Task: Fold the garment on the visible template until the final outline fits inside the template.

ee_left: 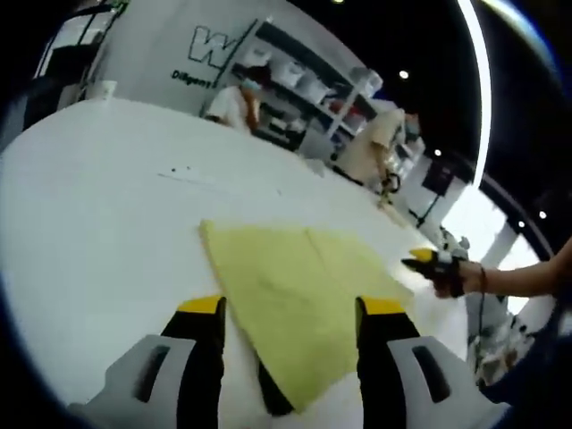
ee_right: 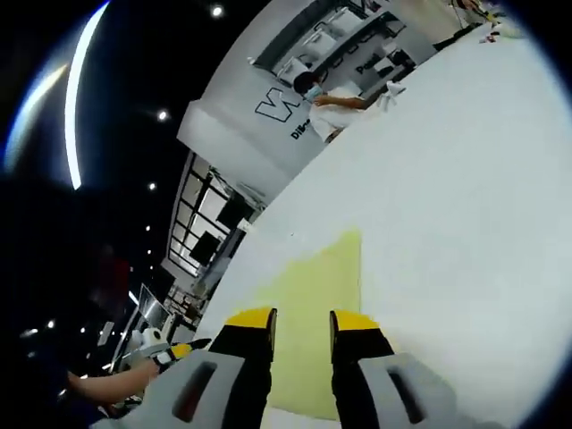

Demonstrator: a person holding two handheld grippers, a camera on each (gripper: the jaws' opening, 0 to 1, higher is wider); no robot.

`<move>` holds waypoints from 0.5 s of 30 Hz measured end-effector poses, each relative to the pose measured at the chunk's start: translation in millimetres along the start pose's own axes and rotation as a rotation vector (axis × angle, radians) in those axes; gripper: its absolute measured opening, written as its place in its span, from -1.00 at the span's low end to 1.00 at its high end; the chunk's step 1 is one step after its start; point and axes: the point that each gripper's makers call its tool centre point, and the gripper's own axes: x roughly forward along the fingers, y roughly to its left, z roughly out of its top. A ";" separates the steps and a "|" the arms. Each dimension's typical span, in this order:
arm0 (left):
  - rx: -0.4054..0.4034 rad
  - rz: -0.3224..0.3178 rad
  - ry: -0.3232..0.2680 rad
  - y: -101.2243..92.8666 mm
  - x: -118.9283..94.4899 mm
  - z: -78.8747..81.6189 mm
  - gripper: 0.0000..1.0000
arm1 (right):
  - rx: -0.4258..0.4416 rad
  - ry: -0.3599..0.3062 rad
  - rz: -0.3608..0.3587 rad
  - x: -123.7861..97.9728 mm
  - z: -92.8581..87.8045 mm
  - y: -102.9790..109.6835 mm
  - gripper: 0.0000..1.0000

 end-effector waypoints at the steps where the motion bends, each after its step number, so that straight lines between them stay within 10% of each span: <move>1: 0.007 0.006 0.008 0.7 -7.9 -4.5 0.09 | -0.010 -0.011 -0.010 -12.1 -1.8 -1.0 -0.61; 6: 0.000 0.022 -0.008 -3.3 -28.5 -9.9 0.09 | -0.060 0.015 -0.025 -32.2 -17.6 -0.6 -0.56; 15: -0.010 0.035 0.017 -3.5 -53.8 -34.5 0.07 | -0.427 0.264 -0.027 -37.4 -70.7 -13.5 -0.15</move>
